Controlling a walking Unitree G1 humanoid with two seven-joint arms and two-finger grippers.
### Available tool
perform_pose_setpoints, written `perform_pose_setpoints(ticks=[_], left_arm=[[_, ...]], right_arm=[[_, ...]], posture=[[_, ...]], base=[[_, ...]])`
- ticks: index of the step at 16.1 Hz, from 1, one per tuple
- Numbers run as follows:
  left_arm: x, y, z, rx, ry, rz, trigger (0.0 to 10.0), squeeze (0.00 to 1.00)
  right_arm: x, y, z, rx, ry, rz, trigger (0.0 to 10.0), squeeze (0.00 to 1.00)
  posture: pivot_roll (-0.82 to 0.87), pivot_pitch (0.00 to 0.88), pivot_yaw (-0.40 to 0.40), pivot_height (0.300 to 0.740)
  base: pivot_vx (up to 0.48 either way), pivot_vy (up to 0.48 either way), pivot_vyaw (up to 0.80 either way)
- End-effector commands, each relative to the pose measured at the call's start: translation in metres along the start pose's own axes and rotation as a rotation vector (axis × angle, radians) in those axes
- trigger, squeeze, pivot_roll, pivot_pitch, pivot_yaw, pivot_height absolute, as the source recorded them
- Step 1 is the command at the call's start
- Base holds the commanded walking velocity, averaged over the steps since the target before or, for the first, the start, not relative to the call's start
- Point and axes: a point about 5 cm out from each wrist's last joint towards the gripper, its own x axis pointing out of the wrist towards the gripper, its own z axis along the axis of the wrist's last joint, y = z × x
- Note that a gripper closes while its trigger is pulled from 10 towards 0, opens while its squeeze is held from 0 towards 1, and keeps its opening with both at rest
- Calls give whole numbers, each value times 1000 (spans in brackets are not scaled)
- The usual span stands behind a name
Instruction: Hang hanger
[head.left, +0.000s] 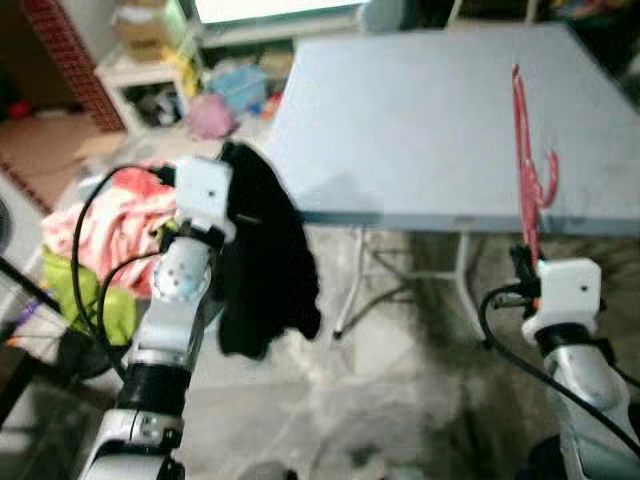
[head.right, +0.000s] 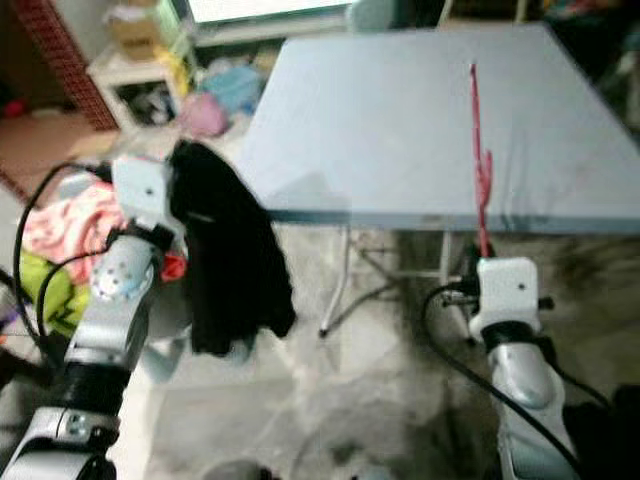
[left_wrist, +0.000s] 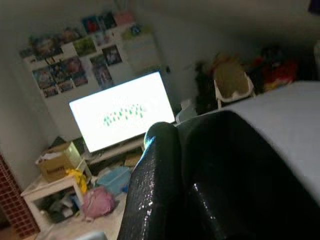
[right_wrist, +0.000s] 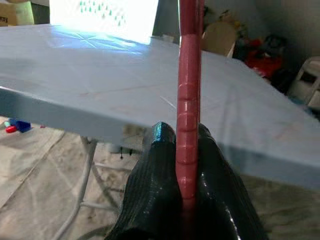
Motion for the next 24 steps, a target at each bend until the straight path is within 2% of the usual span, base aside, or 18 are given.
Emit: perform_pose_setpoints(ticks=[1,7,11,24], left_arm=[[0,12,3,16,-7,25,0,0],[3,11,5,7,-11,20,0,0],[6,12,8,1,-19,23,0,0],[9,16,9,7,-19,21,0,0]], right_arm=[[3,7,8,21,-36,26,10000,0],[5,7,10,21,-43,28,10000,0],[6,9,11,23,-50,38,10000,0],[1,20,10,36,-48,81,10000,0]], posture=[[-83,35,92,740],[-85,33,90,740],[-84,32,89,740],[-82,41,90,740]], base=[[289,0,0],[324,0,0],[410,0,-636],[473,0,0]])
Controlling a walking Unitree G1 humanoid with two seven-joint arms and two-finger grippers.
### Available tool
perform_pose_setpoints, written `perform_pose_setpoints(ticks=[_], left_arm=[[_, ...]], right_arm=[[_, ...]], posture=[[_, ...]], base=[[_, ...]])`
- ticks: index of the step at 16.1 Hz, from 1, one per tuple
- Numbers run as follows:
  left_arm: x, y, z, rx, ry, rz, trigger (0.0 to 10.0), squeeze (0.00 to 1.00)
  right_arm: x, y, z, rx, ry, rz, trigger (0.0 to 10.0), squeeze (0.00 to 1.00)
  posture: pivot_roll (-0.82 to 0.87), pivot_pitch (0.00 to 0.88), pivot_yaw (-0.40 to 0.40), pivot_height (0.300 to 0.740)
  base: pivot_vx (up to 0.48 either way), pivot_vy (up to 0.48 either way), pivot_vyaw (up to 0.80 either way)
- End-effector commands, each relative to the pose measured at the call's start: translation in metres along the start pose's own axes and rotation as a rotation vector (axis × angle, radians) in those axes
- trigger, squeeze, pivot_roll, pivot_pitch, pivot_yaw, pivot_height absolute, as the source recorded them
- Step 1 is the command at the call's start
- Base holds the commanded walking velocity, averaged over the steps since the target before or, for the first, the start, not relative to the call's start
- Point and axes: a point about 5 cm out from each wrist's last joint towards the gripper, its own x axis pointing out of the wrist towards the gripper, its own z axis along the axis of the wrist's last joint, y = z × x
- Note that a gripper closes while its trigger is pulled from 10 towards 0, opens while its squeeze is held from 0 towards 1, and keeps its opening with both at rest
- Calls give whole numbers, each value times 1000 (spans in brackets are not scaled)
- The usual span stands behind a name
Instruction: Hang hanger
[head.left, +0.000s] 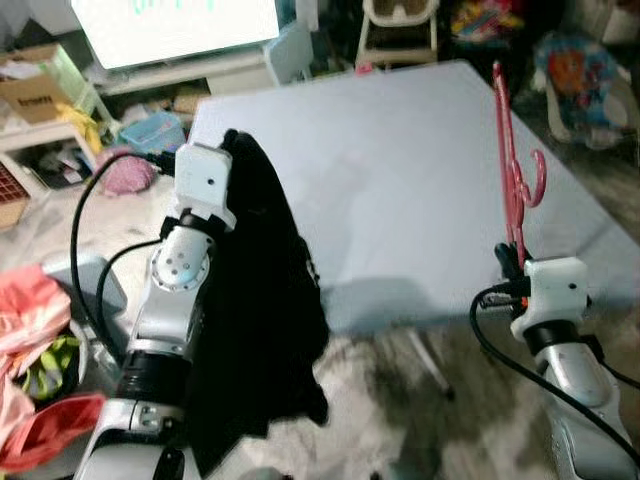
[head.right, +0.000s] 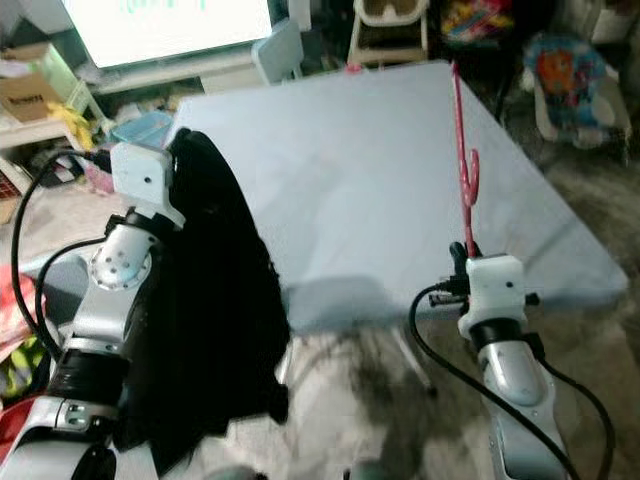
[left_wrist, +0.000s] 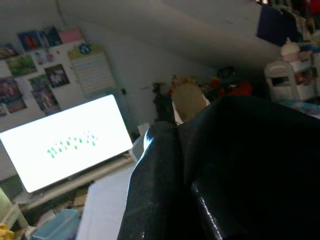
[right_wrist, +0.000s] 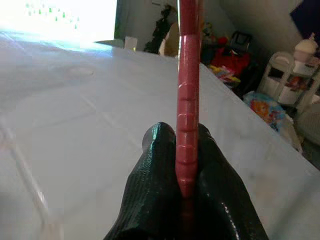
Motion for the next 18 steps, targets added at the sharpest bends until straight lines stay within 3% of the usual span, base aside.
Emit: perform_pose_setpoints(ticks=[1,3,5,7,9,10,11,12,14,15,16,17,18], left_arm=[[1,12,5,13,-18,27,0,0],[6,12,8,2,-23,22,0,0],[22,14,13,3,-46,-37,0,0],[49,28,19,25,-31,-44,235,0],[86,42,38,52,-13,-51,1216,0],[93,41,44,53,-15,-54,1333,0],[113,28,67,31,-59,-109,1843,0],[119,20,77,31,-91,-129,1804,0],[128,1,92,18,-160,-188,3255,0],[126,-17,88,62,-174,-253,4667,0],[118,-33,67,70,-119,-318,4784,0],[108,-42,42,64,-21,-353,9843,0],[90,-49,2,55,172,-388,10000,0]], right_arm=[[0,10,6,10,-32,26,10000,0],[0,11,6,8,-30,33,10000,0],[0,11,5,11,-27,35,10000,0],[0,12,4,16,-22,41,10000,0],[0,13,4,17,-21,44,10000,0],[1,12,4,16,-20,44,10000,0],[1,11,6,5,-25,33,10000,0],[1,9,6,1,-28,23,10000,0],[1,4,7,-11,-30,-2,10000,0],[-1,2,6,-13,-26,-7,10000,0],[-2,3,5,-9,-22,-7,10000,0],[-2,3,5,-11,-21,-8,10000,0],[-2,4,5,-9,-21,-7,10000,0]], posture=[[-81,41,91,740],[-79,42,92,740],[-79,42,92,740],[-73,43,86,740],[-78,39,81,740],[-78,39,81,740],[-78,39,81,740],[-78,39,81,740],[-109,34,96,740],[-109,34,96,740],[-112,34,99,740],[-113,36,99,740],[-112,40,99,740]], base=[[472,0,0],[441,0,0],[0,0,0],[0,0,0],[0,0,0],[0,0,0],[0,0,0],[0,0,0],[0,0,0],[0,0,0],[0,0,0],[0,0,0],[0,0,0]])
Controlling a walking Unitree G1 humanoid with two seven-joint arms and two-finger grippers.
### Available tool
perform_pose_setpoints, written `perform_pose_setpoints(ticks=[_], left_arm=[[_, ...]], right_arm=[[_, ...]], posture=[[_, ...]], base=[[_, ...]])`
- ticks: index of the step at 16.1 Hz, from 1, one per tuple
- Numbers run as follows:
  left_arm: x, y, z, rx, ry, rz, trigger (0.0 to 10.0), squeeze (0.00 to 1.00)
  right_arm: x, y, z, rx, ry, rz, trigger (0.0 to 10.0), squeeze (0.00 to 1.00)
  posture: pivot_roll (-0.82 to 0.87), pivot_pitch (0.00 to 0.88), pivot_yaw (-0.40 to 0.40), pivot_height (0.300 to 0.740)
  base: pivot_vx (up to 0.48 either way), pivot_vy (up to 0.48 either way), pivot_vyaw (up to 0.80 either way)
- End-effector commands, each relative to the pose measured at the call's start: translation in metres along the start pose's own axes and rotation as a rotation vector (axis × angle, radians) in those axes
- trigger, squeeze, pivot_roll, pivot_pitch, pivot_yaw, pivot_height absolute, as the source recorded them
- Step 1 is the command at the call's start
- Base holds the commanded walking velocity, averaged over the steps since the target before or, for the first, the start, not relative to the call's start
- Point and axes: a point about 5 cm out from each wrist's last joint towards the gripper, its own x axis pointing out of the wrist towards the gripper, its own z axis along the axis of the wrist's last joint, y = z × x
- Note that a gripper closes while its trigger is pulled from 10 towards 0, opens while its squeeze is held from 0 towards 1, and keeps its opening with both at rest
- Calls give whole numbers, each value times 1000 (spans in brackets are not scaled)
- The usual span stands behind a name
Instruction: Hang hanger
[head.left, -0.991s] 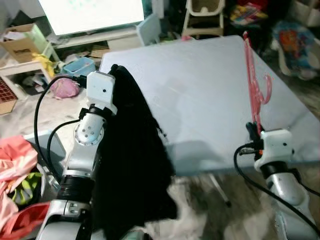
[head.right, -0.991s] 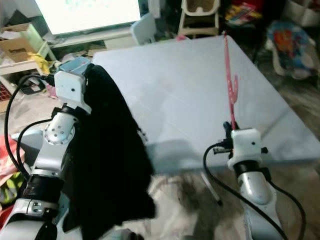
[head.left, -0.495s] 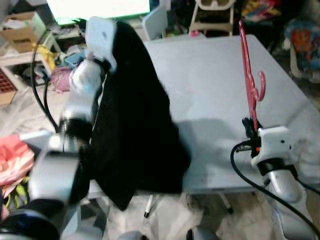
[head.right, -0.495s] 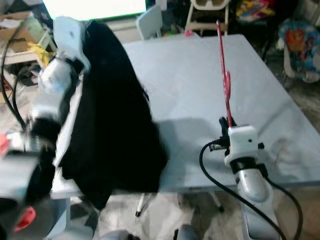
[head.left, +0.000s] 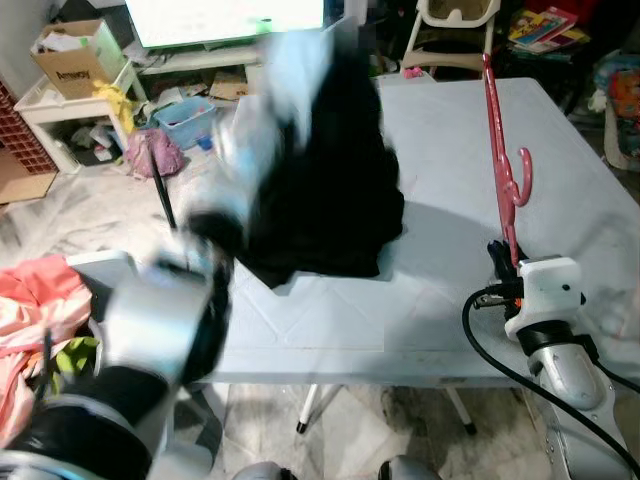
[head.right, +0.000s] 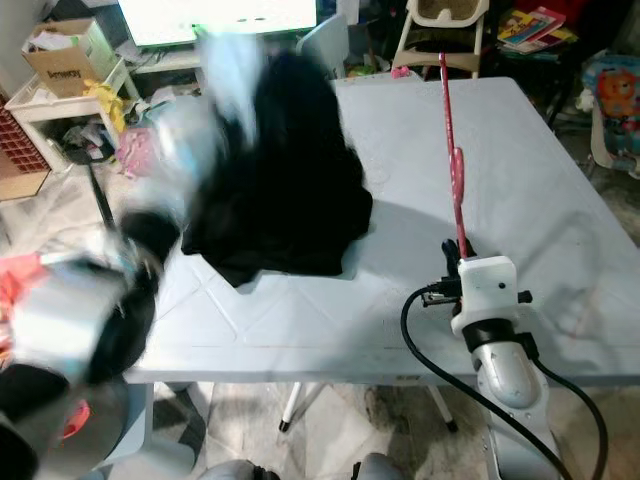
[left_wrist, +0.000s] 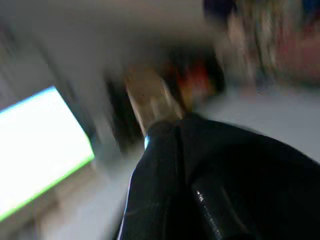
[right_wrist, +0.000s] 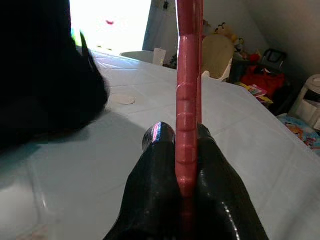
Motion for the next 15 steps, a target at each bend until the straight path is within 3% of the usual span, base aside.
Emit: perform_pose_setpoints(ticks=[1,2,3,5,6,7,9,10,11,13,15], left_arm=[[-7,0,-22,-8,130,-21,10000,1000],[-20,-2,-48,-28,271,0,10000,1000],[-30,3,-67,-167,371,78,10000,1000],[-41,9,-81,-441,440,171,10000,1000],[-41,11,-78,-443,423,137,10000,1000],[-41,9,-76,-347,406,78,10000,1000],[-50,7,-83,-49,439,10,10000,1000],[-72,3,-97,329,438,-109,10000,1000],[-78,1,-99,453,412,-154,10000,1000],[-93,-4,-96,551,290,-225,10000,1000],[-95,-6,-78,596,131,-201,10000,1000]], right_arm=[[-1,1,-2,5,13,-5,10000,0],[-2,1,-2,7,17,0,10000,0],[-3,0,-3,7,23,3,10000,0],[-1,1,-5,12,29,4,10000,0],[1,3,-5,16,28,10,10000,0],[2,6,-5,20,28,18,10000,0],[0,10,-7,24,33,29,10000,0],[-2,12,-9,29,39,35,10000,0],[-2,12,-9,31,41,34,10000,0],[-3,12,-10,41,44,30,10000,0],[-4,13,-11,45,48,33,10000,0]], posture=[[-112,40,99,740],[-107,46,95,740],[-100,46,91,740],[-98,46,90,740],[-98,46,90,740],[-88,45,94,740],[-79,44,101,740],[-73,42,110,740],[-73,42,110,740],[-69,46,106,740],[-60,49,96,740]], base=[[0,0,0],[0,0,0],[0,0,0],[0,0,0],[0,0,0],[0,0,0],[0,0,0],[0,0,0],[0,0,0],[0,0,0],[0,0,0]])
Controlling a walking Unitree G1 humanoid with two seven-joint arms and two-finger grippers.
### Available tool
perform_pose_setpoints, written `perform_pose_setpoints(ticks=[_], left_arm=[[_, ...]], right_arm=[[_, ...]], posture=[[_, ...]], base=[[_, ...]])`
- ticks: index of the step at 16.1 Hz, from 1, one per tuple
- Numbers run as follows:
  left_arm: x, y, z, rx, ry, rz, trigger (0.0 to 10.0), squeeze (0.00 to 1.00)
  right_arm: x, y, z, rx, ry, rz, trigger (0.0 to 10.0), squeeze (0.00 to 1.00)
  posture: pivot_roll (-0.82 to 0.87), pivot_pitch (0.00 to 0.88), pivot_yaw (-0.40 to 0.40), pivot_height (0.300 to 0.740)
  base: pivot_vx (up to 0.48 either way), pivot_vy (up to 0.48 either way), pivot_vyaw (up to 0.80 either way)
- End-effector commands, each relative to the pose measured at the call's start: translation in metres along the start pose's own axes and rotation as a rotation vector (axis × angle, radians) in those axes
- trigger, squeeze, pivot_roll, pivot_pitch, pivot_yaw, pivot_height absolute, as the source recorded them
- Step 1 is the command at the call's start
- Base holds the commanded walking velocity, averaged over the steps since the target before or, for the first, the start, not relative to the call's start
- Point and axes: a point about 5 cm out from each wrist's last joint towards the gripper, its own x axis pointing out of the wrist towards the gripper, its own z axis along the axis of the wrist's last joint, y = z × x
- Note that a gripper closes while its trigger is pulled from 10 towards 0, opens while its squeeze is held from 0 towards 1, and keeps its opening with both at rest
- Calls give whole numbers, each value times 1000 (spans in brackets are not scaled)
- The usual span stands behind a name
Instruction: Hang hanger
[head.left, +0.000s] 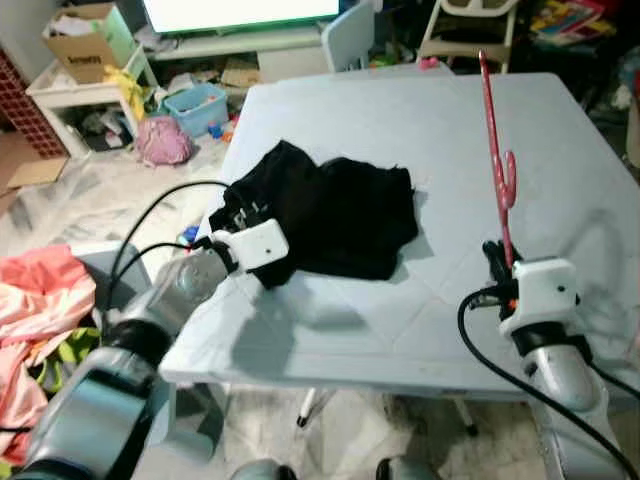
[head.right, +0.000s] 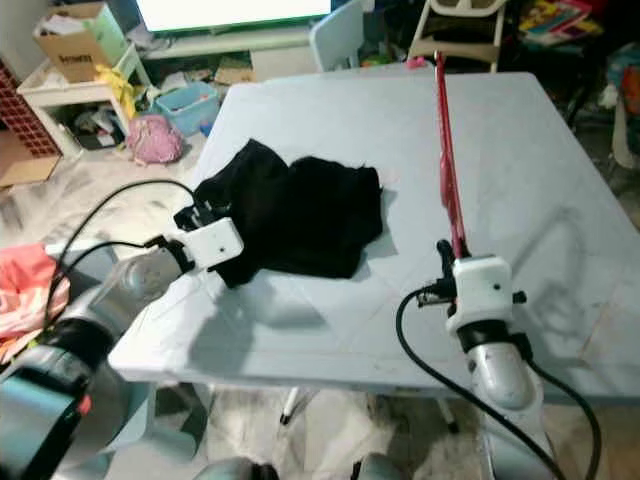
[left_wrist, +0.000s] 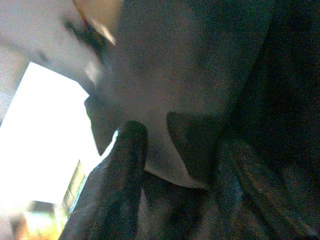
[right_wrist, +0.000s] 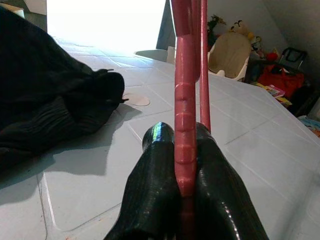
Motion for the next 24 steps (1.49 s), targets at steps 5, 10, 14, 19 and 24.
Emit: perform_pose_setpoints(ticks=[5,10,14,19,24], left_arm=[[-17,49,54,75,-338,436,10000,1000],[-14,3,12,-446,13,245,10000,1000],[-39,12,27,-568,-60,439,10000,1000],[-42,-2,42,-788,-41,499,10000,0],[-41,-4,46,-791,-26,470,10000,0]], right_arm=[[-2,9,-10,36,49,23,10000,0],[-2,12,-11,43,56,27,10000,0],[-3,11,-12,44,61,22,10000,0],[-4,21,-13,75,71,37,10000,0],[-3,17,-15,90,77,21,10000,0]], posture=[[-55,54,93,740],[-50,57,90,740],[-41,61,88,740],[-40,53,79,740],[-45,48,84,740]], base=[[0,0,0],[0,0,0],[0,0,0],[0,0,0],[-163,0,-286]])
